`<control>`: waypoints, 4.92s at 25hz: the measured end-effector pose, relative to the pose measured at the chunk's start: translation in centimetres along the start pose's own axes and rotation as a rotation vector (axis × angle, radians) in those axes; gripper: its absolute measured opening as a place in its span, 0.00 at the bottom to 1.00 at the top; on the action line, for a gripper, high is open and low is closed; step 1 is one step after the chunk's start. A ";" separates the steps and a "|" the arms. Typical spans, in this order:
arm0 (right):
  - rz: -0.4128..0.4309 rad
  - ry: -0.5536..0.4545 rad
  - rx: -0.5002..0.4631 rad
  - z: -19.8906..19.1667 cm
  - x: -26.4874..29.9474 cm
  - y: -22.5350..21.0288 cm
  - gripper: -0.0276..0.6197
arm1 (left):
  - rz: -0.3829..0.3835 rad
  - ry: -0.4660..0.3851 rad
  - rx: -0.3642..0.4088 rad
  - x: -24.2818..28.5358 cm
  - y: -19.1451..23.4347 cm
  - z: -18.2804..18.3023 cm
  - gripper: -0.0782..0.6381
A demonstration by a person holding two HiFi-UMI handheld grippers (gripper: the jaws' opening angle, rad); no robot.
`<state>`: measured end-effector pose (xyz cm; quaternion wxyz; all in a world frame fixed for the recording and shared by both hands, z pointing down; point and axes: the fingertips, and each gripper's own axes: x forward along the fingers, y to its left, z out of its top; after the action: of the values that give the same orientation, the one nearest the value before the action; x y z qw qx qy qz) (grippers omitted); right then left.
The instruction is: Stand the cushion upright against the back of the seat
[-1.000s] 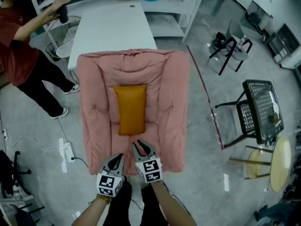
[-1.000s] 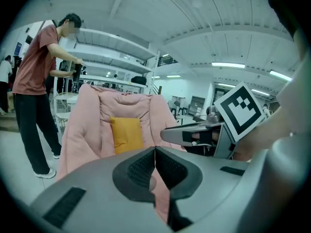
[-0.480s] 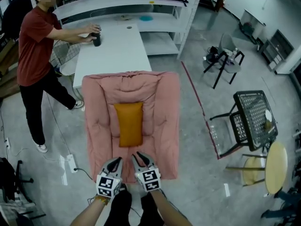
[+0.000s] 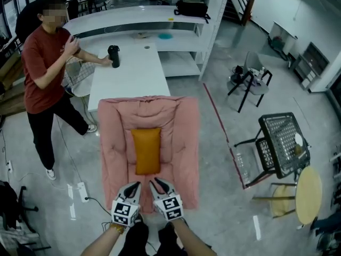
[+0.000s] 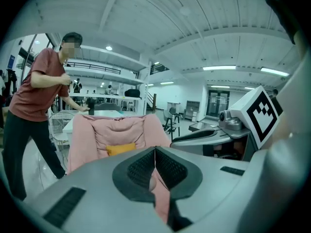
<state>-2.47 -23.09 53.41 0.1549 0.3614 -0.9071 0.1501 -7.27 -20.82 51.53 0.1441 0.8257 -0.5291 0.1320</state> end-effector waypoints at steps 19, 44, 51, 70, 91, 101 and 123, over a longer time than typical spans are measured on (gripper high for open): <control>0.051 -0.136 -0.093 9.9 -4.0 0.8 0.18 | -0.020 -0.141 0.087 -2.9 -1.6 10.1 0.13; -0.257 -0.304 -0.049 15.6 -8.8 -19.6 0.18 | -0.058 -0.156 0.157 -3.3 -5.7 13.0 0.13; -0.348 -0.341 -0.017 15.2 -12.8 -24.2 0.18 | -0.056 -0.154 0.171 -4.4 -6.7 12.8 0.13; -0.193 -0.487 -0.249 19.6 -23.5 -10.9 0.18 | -0.034 -0.240 0.174 -5.7 -12.0 14.9 0.13; -0.124 -0.539 -0.239 13.2 -31.8 2.6 0.18 | -0.024 -0.321 0.196 -15.5 -18.6 14.3 0.13; -0.107 -0.440 -0.233 8.2 -31.9 13.1 0.18 | -0.022 -0.328 0.137 -24.1 -17.8 9.5 0.13; 0.049 -0.371 -0.235 -2.2 -48.0 20.4 0.15 | 0.085 -0.268 0.126 -34.9 -35.2 1.1 0.13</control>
<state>16.77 21.20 33.46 0.0227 0.3399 -0.9399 -0.0220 10.76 21.91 34.14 0.0143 0.8203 -0.5686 0.0597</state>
